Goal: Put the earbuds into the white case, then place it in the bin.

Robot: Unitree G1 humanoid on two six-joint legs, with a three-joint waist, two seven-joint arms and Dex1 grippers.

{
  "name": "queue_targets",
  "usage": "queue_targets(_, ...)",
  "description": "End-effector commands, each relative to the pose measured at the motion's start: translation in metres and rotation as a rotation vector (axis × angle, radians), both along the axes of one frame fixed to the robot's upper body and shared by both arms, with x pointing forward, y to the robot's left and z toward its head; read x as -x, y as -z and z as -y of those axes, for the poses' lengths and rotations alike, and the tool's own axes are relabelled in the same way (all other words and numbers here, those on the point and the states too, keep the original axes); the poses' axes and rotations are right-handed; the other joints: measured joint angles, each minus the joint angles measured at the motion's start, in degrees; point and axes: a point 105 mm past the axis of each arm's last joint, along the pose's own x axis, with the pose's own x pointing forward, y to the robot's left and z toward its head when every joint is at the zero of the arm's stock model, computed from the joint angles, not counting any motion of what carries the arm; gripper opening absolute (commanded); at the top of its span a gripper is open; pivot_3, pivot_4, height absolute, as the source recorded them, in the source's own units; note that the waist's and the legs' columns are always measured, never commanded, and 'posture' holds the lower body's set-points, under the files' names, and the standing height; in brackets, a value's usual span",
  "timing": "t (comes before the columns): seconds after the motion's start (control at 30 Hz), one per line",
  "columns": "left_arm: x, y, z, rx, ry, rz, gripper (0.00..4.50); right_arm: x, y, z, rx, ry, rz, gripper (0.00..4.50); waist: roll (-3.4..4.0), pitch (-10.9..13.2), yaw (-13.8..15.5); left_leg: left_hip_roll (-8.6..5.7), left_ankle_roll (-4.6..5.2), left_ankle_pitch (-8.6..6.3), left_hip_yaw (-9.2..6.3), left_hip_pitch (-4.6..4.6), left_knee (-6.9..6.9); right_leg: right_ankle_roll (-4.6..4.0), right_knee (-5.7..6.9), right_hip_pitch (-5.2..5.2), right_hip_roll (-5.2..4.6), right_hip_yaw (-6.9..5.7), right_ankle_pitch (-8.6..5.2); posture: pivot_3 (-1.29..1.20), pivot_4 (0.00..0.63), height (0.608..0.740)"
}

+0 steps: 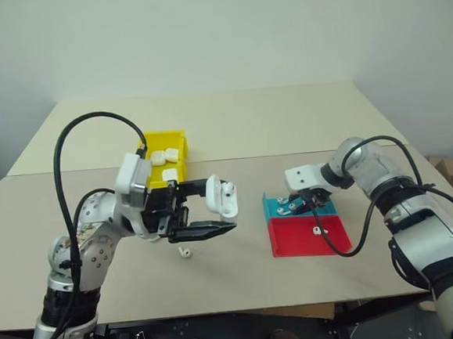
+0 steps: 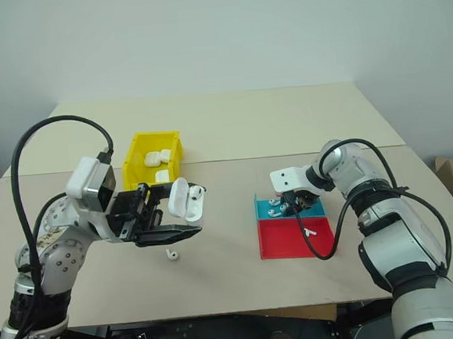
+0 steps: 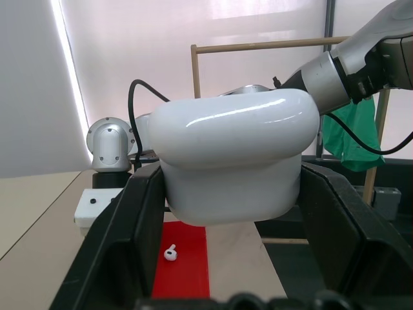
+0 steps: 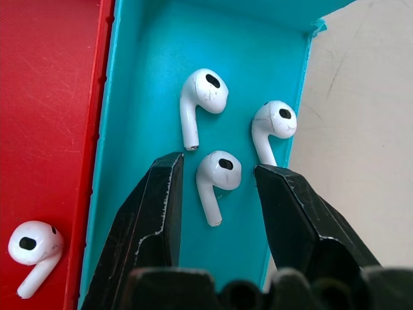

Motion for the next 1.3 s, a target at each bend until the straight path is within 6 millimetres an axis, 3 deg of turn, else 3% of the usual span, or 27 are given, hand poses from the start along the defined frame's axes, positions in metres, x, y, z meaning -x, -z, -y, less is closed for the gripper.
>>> queue_targets(0.03, 0.005, -0.008, -0.001, 0.01, 0.002, 0.045, 2.82, 0.001, 0.0, 0.002, 0.013, -0.006, -0.001, 2.14, 0.0, 0.0, 0.0, 0.0, 0.0, 0.0, 0.0, 0.0, 0.0, 0.0, 0.0, 0.0, 0.0, 0.0, 0.0, 0.0, 0.15, 0.74)
queue_targets(0.07, 0.005, -0.008, -0.001, 0.01, 0.001, 0.045, 2.82, 0.001, 0.001, 0.003, 0.018, -0.005, -0.002, 2.14, 0.0, 0.0, 0.01, 0.0, 0.0, 0.0, 0.0, 0.0, 0.0, 0.0, 0.0, 0.0, 0.0, 0.0, 0.0, 0.0, 0.15, 0.74)
queue_targets(0.17, 0.005, -0.008, -0.001, 0.008, 0.001, 0.045, 2.82, 0.002, 0.003, 0.005, 0.023, -0.002, -0.007, 1.56, 0.0, 0.0, 0.03, 0.0, 0.0, 0.0, 0.0, 0.0, 0.0, 0.0, 0.01, 0.01, 0.0, 0.0, 0.0, 0.0, 0.15, 0.74)
queue_targets(0.27, 0.005, -0.008, -0.001, 0.007, 0.002, 0.043, 2.82, 0.002, 0.003, 0.004, 0.009, 0.002, -0.015, 0.64, 0.0, 0.0, 0.02, 0.0, 0.0, 0.0, 0.0, 0.01, 0.0, 0.0, 0.0, 0.02, 0.0, 0.0, 0.0, 0.0, 0.15, 0.74)
queue_targets(0.47, 0.005, -0.007, -0.001, 0.006, 0.01, 0.04, 2.82, 0.004, -0.008, 0.0, -0.122, 0.052, -0.038, 0.61, 0.0, 0.0, 0.07, 0.0, 0.0, 0.0, 0.0, 0.01, 0.0, 0.0, 0.0, 0.02, 0.0, 0.0, 0.0, 0.0, 0.15, 0.74)
queue_targets(0.6, 0.003, -0.008, 0.001, 0.013, 0.031, 0.037, 2.82, 0.015, -0.041, 0.007, -0.32, 0.119, -0.022, 0.61, 0.05, 0.03, 0.34, -0.01, 0.0, 0.0, -0.01, -0.04, 0.0, 0.0, 0.01, -0.02, -0.01, -0.01, 0.0, 0.0, 0.15, 0.74)
queue_targets(0.67, 0.002, -0.009, 0.002, 0.016, 0.038, 0.037, 2.82, 0.026, -0.056, 0.007, -0.43, 0.146, -0.034, 0.61, 0.07, 0.04, 0.75, -0.02, 0.0, 0.0, -0.03, -0.08, 0.0, 0.0, -0.01, -0.02, -0.02, -0.03, 0.0, 0.0, 0.15, 0.74)
queue_targets(0.77, -0.002, -0.009, 0.005, 0.023, 0.048, 0.04, 2.82, 0.07, -0.11, -0.004, -0.855, 0.131, -0.135, 0.61, 0.07, 0.04, 1.47, -0.02, 0.0, 0.0, -0.04, -0.1, 0.0, 0.01, -0.02, -0.02, -0.02, -0.04, 0.0, 0.0, 0.15, 0.74)
queue_targets(0.93, -0.012, -0.012, 0.012, 0.033, 0.048, 0.034, 2.82, 0.13, -0.162, -0.022, -1.269, 0.053, -0.198, 0.61, 0.08, 0.04, 1.63, -0.02, 0.0, 0.0, -0.08, -0.06, 0.02, 0.01, 0.01, 0.02, -0.01, -0.07, 0.0, 0.0, 0.15, 0.74)
queue_targets(1.1, -0.013, -0.013, 0.019, 0.029, 0.085, 0.032, 2.82, 0.162, -0.18, -0.049, -1.479, 0.005, -0.232, 0.61, 0.08, 0.04, 1.47, -0.02, 0.0, 0.0, -0.09, -0.04, 0.01, 0.02, 0.0, 0.05, 0.0, -0.05, 0.01, 0.0, 0.15, 0.74)
queue_targets(1.3, -0.018, -0.017, 0.026, 0.027, 0.118, 0.046, 2.82, 0.172, -0.169, -0.084, -1.524, 0.034, -0.275, 0.61, 0.08, 0.04, 1.53, -0.03, 0.0, 0.0, -0.11, -0.17, 0.01, 0.04, -0.05, -0.03, 0.0, -0.06, 0.01, 0.0, 0.15, 0.74)
